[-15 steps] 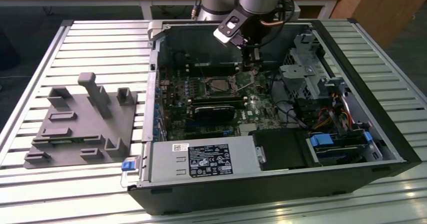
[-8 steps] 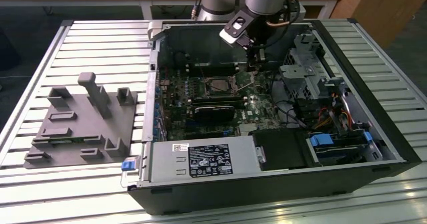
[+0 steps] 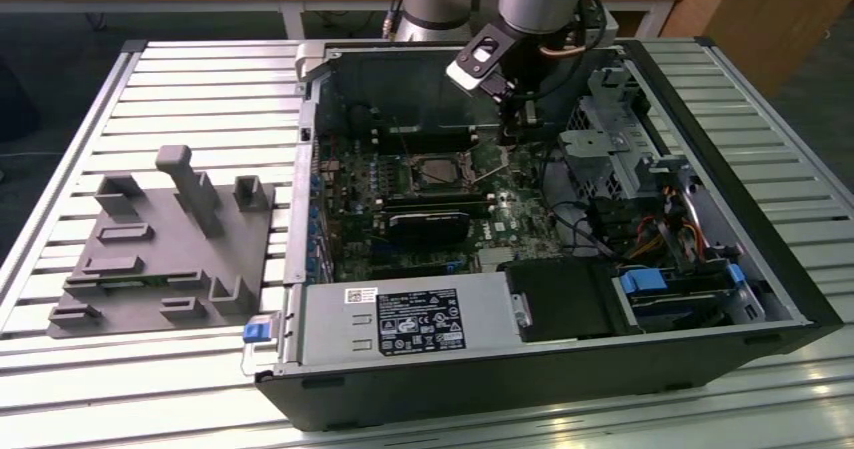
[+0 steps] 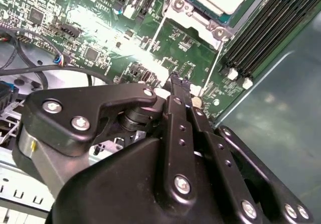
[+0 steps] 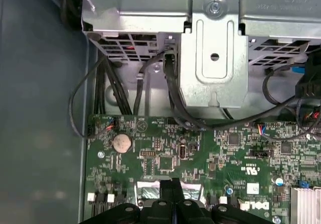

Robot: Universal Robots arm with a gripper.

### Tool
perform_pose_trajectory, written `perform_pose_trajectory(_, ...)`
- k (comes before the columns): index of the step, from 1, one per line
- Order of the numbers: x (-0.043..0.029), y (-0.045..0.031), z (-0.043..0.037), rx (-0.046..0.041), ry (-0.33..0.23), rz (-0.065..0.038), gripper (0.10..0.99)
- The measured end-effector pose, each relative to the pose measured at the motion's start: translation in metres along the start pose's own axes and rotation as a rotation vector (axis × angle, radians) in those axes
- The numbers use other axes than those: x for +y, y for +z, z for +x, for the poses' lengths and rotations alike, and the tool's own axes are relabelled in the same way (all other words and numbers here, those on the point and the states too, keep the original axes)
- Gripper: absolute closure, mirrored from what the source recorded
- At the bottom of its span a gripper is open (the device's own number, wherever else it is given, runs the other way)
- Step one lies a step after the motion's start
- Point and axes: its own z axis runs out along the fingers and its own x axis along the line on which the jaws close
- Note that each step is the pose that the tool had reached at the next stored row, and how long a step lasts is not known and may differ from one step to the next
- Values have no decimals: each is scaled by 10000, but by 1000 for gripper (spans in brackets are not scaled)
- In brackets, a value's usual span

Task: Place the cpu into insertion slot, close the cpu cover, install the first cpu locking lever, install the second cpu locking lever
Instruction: 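Close the cpu cover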

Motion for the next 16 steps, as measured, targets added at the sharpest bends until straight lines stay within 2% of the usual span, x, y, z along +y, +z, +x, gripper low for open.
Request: perform_pose_trajectory(16, 167, 49, 25, -4, 7, 7, 980)
